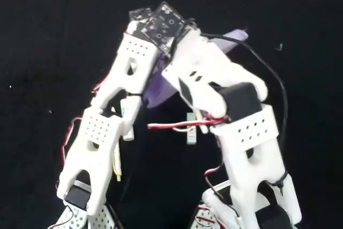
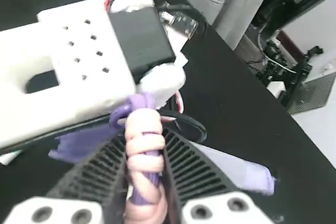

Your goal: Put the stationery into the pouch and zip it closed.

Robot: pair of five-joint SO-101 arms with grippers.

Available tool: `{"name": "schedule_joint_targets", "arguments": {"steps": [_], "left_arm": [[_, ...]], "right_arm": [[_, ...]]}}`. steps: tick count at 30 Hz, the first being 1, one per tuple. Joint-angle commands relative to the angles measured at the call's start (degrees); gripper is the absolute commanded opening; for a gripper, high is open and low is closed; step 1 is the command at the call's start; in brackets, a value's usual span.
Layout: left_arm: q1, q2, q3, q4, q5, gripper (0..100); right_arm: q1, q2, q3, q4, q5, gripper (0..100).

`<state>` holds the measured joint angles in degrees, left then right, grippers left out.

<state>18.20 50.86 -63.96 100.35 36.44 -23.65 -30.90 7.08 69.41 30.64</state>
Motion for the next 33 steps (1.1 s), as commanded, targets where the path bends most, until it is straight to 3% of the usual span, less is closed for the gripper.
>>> {"name": "schedule_joint_targets", "arguments": {"steps": [1,14,25,30,33], "left_arm": [[-5.85,-0.62,-0.22,0.44,0.70,21],[-32.66,-1.23,0.13,0.35,0.70,21],[-26.42,-1.23,-14.81,0.26,0.70,21],[-25.19,-0.53,-31.34,0.44,8.62,21],[-20.09,-0.62,-29.58,0.44,9.85,21]], "right_arm": [[-3.16,0.22,-4.35,-1.58,-0.88,1.1],[-5.89,0.57,-4.00,-1.93,-0.79,1.1],[-5.54,0.13,-4.09,0.53,-0.44,1.1],[-5.54,0.13,-4.35,1.58,0.00,1.1],[-4.66,0.13,-4.70,1.23,0.26,1.1]]}}
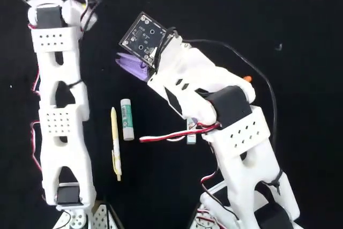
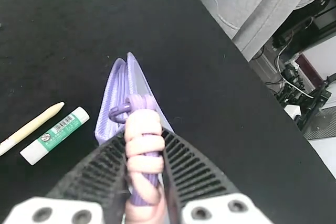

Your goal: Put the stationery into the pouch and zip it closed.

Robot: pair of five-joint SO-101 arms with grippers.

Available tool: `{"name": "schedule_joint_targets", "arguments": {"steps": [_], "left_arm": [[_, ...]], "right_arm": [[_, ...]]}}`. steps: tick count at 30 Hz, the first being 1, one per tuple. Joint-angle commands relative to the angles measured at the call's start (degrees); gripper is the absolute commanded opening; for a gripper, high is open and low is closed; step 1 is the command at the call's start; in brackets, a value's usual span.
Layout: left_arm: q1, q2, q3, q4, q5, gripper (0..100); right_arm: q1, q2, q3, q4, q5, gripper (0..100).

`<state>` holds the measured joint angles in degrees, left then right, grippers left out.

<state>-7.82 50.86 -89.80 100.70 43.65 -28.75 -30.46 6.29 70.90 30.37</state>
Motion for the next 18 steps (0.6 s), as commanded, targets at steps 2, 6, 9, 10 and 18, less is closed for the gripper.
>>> {"name": "schedule_joint_targets", "arguments": {"steps": [2,6,9,10,18], "left_arm": [[8.40,-0.62,0.22,0.09,2.64,21],[12.79,-0.79,10.24,0.09,2.81,21],[16.92,-1.23,15.43,0.09,2.81,21],[18.24,-1.23,16.48,0.09,2.81,21],[28.97,-1.32,23.87,0.09,2.81,21]], "right_arm": [[2.11,-0.31,-5.32,-0.26,0.18,1.1],[5.71,-0.22,-7.34,-0.18,0.18,1.1],[6.07,0.13,-7.52,-0.26,0.53,1.1],[5.98,0.22,-7.52,-0.26,0.53,1.1],[7.38,0.13,-7.60,-0.79,0.62,1.1]]}}
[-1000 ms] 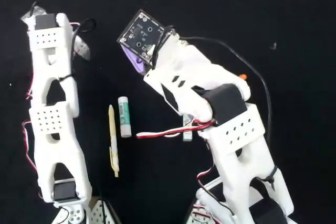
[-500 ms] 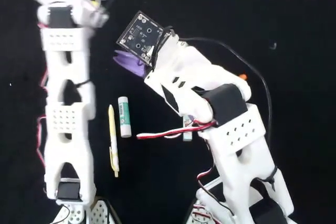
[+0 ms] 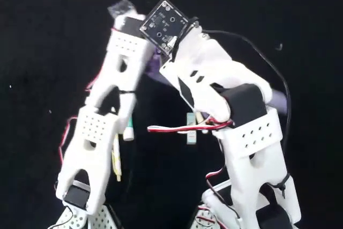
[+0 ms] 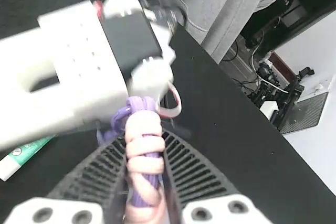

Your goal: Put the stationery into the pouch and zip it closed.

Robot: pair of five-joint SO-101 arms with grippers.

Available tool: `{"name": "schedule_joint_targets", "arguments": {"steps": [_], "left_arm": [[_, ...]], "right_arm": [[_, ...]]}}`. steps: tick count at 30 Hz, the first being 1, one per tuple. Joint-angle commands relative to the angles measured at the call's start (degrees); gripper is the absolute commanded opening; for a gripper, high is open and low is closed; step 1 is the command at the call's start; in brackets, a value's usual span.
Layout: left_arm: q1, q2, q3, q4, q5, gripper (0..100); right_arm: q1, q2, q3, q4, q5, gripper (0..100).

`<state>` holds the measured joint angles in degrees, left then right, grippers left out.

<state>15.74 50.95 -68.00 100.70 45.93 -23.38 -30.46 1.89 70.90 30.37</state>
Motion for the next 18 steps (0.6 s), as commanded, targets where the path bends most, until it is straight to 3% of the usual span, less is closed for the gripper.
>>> {"name": "schedule_joint_targets", "arguments": {"steps": [1,11,18], "left_arm": [[6.64,-1.41,3.12,0.09,0.53,21],[7.25,-1.41,8.92,0.09,0.53,21],[4.09,-1.58,13.76,0.09,0.53,21]], "right_arm": [[2.29,0.13,-2.95,-1.93,0.62,1.1],[3.78,0.31,-2.86,-5.71,0.70,1.1],[5.89,4.53,-4.70,-5.89,3.43,1.1]]}}
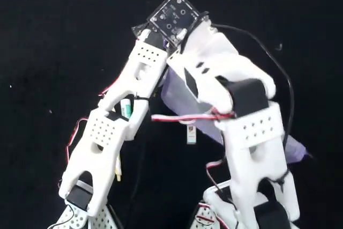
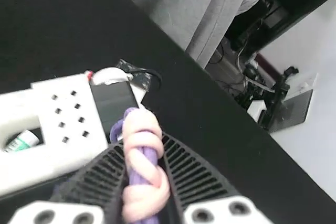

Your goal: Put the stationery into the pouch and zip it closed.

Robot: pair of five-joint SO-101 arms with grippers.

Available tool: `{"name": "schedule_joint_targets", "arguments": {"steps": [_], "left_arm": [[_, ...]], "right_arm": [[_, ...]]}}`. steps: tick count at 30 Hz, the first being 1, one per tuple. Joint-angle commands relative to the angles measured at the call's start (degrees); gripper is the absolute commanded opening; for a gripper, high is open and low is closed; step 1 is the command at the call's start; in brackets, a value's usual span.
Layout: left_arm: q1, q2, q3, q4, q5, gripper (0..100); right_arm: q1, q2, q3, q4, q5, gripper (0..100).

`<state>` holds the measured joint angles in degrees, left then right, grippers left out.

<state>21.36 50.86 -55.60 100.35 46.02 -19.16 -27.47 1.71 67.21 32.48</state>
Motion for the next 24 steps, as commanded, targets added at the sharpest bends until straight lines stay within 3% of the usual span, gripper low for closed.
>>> {"name": "schedule_joint_targets", "arguments": {"steps": [1,11,19,24], "left_arm": [[-1.71,-2.02,1.98,0.44,0.44,21],[-3.21,-18.29,17.36,0.35,0.44,21],[-5.14,-22.15,24.48,-2.55,0.35,21],[-9.89,-22.15,26.33,-2.29,0.09,21]], "right_arm": [[2.37,3.21,-5.58,-2.20,1.32,1.1],[2.02,21.23,-30.90,1.14,1.05,1.1],[-0.09,34.68,-51.65,17.32,-1.05,1.1],[-0.26,39.60,-58.15,25.76,-1.23,1.1]]}}
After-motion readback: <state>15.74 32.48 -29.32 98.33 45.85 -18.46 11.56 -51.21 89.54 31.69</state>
